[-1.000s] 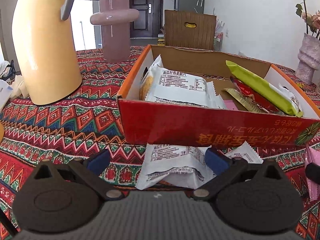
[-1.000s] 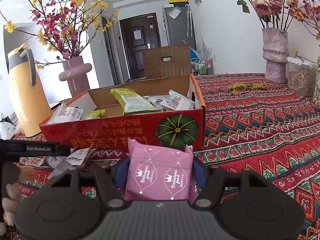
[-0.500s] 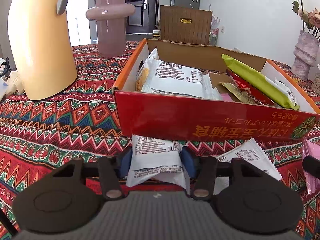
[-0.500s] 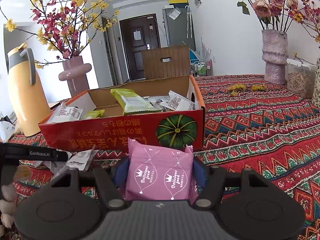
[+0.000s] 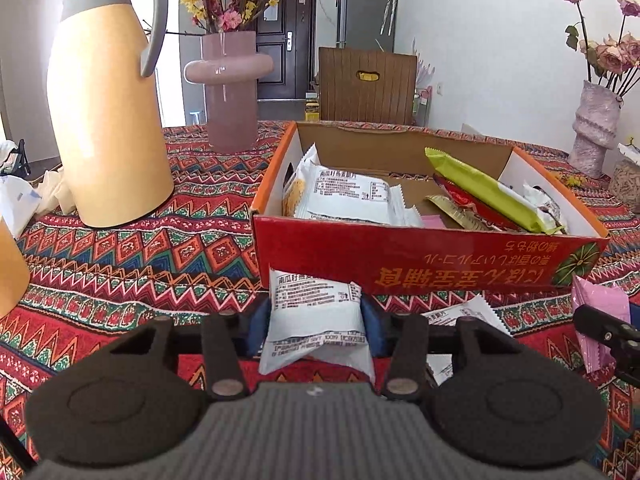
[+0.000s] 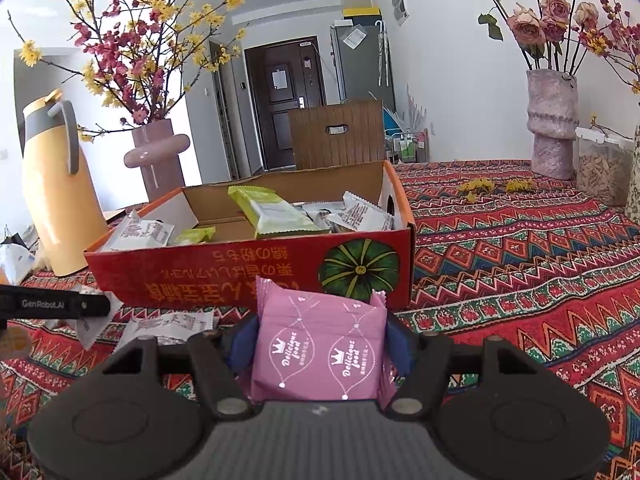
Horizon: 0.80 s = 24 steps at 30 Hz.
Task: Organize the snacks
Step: 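Lift both packets over the box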
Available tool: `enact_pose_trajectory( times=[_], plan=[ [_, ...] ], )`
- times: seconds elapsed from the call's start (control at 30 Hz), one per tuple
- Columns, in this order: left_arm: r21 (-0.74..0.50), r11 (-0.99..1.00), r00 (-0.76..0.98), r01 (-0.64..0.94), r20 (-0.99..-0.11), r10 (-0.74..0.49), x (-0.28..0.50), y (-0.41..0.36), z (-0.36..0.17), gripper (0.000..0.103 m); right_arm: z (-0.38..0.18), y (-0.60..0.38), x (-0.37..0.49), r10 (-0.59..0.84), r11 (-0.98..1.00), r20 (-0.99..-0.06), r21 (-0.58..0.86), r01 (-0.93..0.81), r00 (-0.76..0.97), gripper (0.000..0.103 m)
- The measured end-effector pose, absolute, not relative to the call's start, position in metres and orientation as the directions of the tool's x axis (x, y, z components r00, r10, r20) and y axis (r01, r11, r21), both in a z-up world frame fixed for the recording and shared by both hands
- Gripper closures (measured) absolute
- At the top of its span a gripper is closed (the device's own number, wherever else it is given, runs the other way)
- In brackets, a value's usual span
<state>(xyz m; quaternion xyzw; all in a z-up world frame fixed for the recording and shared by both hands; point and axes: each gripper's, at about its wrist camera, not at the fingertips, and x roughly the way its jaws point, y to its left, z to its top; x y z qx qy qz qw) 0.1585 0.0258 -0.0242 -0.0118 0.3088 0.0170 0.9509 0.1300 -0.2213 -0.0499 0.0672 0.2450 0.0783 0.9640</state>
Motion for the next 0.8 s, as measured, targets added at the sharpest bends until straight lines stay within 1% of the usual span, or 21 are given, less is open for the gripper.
enact_pose_trajectory(
  times=[0.17,0.37,0.53,0.8],
  plan=[
    [-0.011,1.000,0.847,-0.016,-0.532,0.008,0.148,0.020,-0.002,0.054,-0.035,-0.219,0.122,0.198,0.977,-0.427,0.158,-0.143,0.883,0.037],
    [0.000,1.000,0.883,0.013,-0.469,-0.012,0.148,0.008,0.024,0.054,-0.007,-0.217,0.124,0.209,0.976,-0.361,0.132,-0.173,0.909,0.037],
    [0.010,1.000,0.905,0.026,-0.425,-0.019,0.154,-0.004,0.043,0.054,0.017,-0.216,0.144,0.198,0.979,-0.308,0.105,-0.174,0.931,0.037],
    [0.000,1.000,0.924,-0.012,-0.383,0.011,0.183,-0.012,0.063,0.054,0.038,-0.212,0.190,0.190,0.981,-0.281,0.090,-0.171,0.941,0.037]
  ],
)
